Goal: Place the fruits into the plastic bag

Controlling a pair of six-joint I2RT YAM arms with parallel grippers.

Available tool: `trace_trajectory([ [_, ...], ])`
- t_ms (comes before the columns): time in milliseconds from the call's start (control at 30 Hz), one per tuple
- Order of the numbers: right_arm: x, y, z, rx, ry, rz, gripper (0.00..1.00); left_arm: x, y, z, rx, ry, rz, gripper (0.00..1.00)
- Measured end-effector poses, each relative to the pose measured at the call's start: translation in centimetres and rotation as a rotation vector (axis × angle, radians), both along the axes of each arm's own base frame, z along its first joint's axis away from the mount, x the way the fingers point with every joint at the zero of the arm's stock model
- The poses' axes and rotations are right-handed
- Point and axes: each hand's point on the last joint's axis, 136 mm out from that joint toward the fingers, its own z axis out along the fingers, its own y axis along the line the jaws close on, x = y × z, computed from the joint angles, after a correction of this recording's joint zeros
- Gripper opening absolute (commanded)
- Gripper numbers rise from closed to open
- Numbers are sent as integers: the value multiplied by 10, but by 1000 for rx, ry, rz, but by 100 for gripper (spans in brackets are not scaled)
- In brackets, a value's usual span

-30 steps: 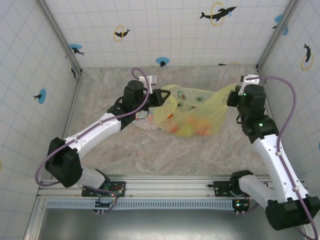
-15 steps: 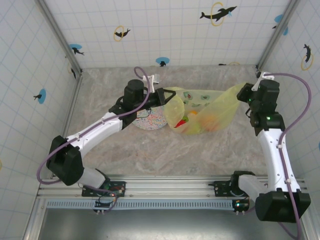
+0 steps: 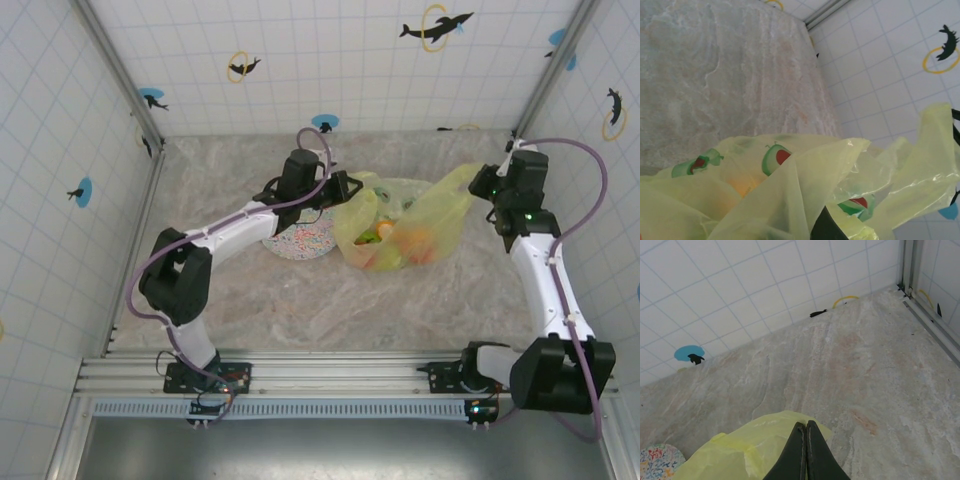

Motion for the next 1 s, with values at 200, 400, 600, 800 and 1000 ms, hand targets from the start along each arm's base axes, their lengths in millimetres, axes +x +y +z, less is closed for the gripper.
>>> trace_trajectory([
  [200, 8, -18, 27, 13, -66, -34, 0, 11, 4, 17, -12, -45, 24, 0],
  [400, 17, -11, 39, 52, -106, -4, 0, 24, 11, 32, -30, -76, 49, 0],
  [600, 19, -5, 26, 84, -103, 19, 0, 22, 11, 33, -45, -85, 38, 4],
  [800, 5, -1, -13, 108, -33, 21, 23, 5, 18, 3, -21, -23, 21, 34],
  [1000, -10, 3, 3, 96, -67, 41, 46, -13, 30, 15, -16, -60, 4, 66],
])
